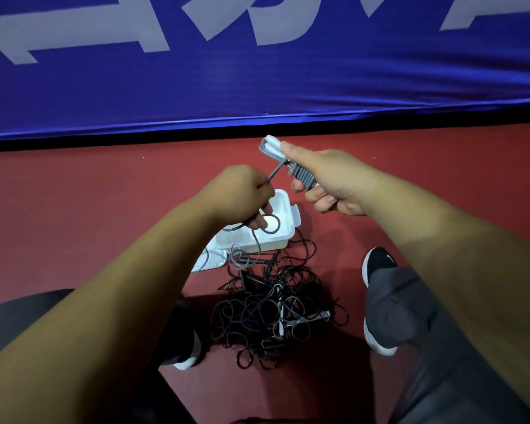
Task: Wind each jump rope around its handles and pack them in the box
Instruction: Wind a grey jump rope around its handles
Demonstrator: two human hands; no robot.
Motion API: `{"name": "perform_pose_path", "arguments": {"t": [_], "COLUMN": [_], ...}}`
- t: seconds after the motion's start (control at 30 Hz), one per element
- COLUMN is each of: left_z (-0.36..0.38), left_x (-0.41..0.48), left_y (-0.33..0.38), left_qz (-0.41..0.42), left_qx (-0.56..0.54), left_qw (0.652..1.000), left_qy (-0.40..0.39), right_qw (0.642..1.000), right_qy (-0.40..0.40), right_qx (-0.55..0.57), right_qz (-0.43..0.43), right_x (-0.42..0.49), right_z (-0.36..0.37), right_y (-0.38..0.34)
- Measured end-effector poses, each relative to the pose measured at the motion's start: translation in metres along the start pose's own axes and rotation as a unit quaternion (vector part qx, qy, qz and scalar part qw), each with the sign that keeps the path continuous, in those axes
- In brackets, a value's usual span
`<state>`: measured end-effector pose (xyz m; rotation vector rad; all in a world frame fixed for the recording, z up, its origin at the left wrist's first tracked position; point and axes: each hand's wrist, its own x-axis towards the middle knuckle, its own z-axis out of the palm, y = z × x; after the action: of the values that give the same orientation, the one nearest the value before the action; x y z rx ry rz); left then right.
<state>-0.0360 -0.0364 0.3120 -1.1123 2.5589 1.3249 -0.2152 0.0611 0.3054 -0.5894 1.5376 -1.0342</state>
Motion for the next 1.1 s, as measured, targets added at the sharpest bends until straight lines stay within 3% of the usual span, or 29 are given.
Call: {"name": "perform_pose_path", "arguments": {"t": [0.1,0.2,0.3,0.4,0.53,0.63,0.83,0.97,1.1], "left_z": [0.001,-0.004,-0.009,-0.012,-0.006,0.004,0.015,0.019,0.016], "left_x": [-0.001,0.001,0.002,-0.001,-0.002,-0.001,0.003,0.007,0.013], "left_y": [0.003,0.003,-0.001,-0.003,-0.003,-0.004,-0.014,-0.016,-0.015], "left_qz": [-0.012,-0.014,0.008,0.031,0.069,0.058,-0.001,0.031,0.070], "left_qx": [-0.122,-0.272,-0.321,-0.228,0.034,0.066,-0.080,-0.205,-0.336], "left_qw": [0.992,0.962,0.947,0.972,0.993,0.993,0.993,0.977,0.939], "left_qy": [0.008,0.009,0.017,0.044,0.087,0.083,0.087,0.052,0.024], "right_qw": [0.998,0.996,0.995,0.995,0.997,0.998,0.998,0.997,0.992], "right_qy": [0.036,0.046,0.042,0.034,0.020,-0.018,-0.061,-0.019,-0.004], "right_qx": [0.050,0.082,0.093,0.096,0.074,0.061,0.002,0.059,0.110], "right_qz": [-0.001,-0.002,0.002,-0.003,-0.008,-0.003,0.016,0.037,0.070], "right_x": [0.003,0.005,0.006,0.002,0.000,-0.001,-0.005,-0.005,-0.005], "right_z": [0.000,-0.004,-0.005,-0.003,-0.001,-0.002,-0.006,-0.007,-0.010], "right_y": [-0.001,-0.005,-0.007,-0.010,-0.010,-0.009,-0.010,-0.014,-0.018]}}
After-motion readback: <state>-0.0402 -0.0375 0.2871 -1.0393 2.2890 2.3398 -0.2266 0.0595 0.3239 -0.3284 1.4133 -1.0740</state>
